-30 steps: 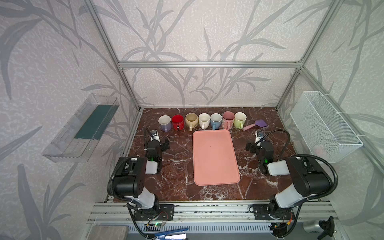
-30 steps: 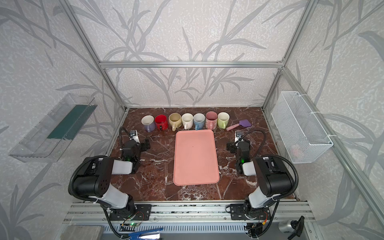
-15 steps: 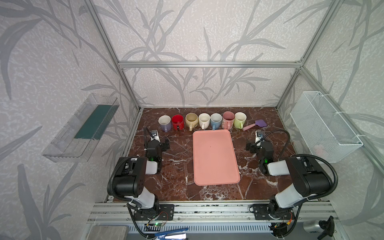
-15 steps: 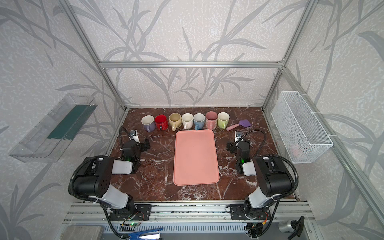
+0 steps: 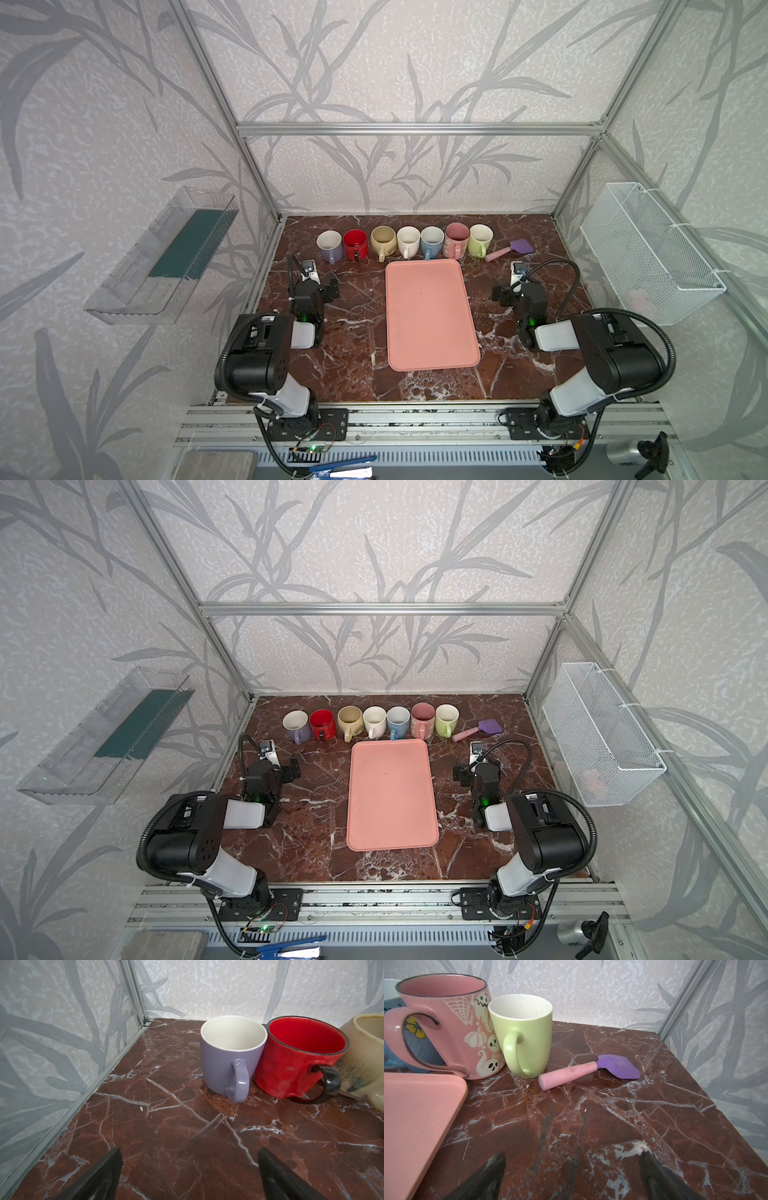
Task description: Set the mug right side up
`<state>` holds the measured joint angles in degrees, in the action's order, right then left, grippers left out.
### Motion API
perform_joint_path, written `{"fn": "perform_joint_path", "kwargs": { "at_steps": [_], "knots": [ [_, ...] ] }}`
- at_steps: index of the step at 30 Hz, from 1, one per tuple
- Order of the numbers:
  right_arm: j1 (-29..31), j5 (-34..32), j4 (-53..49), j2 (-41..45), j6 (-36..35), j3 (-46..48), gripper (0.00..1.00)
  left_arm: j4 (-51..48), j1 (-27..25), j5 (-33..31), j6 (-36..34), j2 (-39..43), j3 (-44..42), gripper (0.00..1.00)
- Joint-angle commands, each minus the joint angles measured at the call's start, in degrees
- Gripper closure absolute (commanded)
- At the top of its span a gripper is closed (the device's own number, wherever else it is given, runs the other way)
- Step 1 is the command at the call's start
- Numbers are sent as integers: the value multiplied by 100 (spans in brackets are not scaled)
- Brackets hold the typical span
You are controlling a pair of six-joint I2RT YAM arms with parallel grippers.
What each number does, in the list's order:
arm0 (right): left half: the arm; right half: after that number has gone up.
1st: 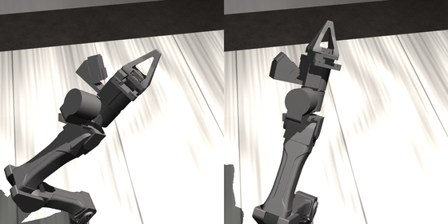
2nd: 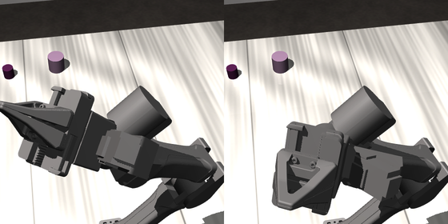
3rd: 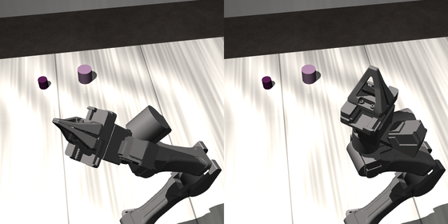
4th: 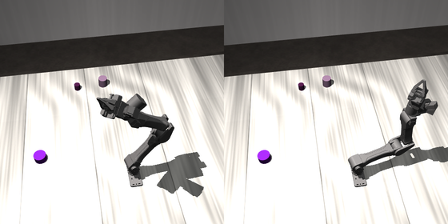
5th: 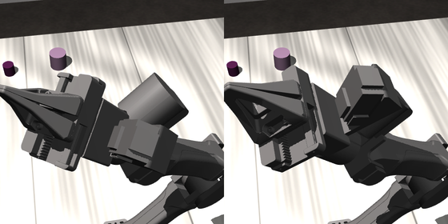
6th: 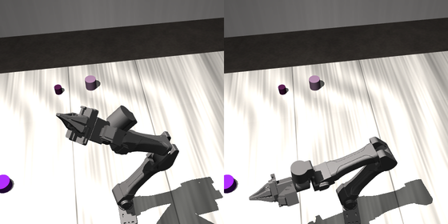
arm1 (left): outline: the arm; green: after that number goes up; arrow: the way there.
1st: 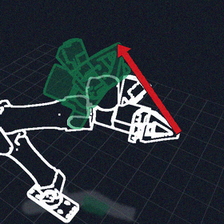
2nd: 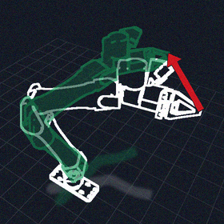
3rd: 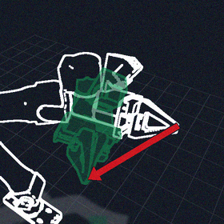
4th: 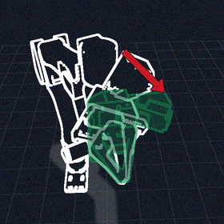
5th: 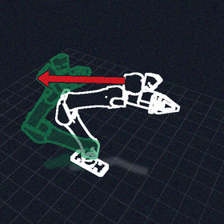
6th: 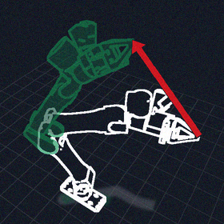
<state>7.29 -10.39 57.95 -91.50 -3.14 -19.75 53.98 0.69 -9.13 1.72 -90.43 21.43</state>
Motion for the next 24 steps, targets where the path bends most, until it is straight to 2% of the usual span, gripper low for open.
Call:
{"fn": "perform_joint_path", "kwargs": {
  "at_steps": [1, 4, 6, 8, 12, 14, 16, 18, 20, 21, 22, 24],
  "knots": [
    [27, 22, 49, 37, -41, -73, 1, -10, -21, -9, 13, 61, 31, 0],
    [27, -102, 926, -16, 2, 399, 1, 443, -66, -224, 20, 79, -217, 0],
    [10, -250, 2260, -206, 118, 1011, 0, 1734, -132, -539, 78, -20, -821, 1],
    [0, -154, 1613, 167, 118, 932, 1, 2694, -163, -1007, 252, -271, -1186, 0],
    [17, 1, 1687, -224, -64, 589, 1, 1252, -170, -927, 125, -41, -503, 1],
    [36, -12, 634, 153, -5, 347, 1, -96, -166, -805, 101, 95, 64, 0],
    [36, -129, -176, 139, 36, -98, 1, -38, -167, -662, 78, 204, -89, 0],
    [53, -89, 436, 2, -69, 111, 1, 477, -204, -750, -69, -54, -113, 1],
    [72, 2, 817, -12, -116, 305, 1, 449, -263, -727, -108, 74, -223, 0],
    [99, 177, 698, -32, -238, 200, 1, 609, -265, -680, -130, 58, -297, 0],
    [165, 298, 172, 16, -343, -42, 1, 802, -270, -641, -183, -8, -315, 1],
    [39, 520, -359, 141, -196, -195, 1, 568, -261, -607, -153, 30, -226, 1]
  ]
}}
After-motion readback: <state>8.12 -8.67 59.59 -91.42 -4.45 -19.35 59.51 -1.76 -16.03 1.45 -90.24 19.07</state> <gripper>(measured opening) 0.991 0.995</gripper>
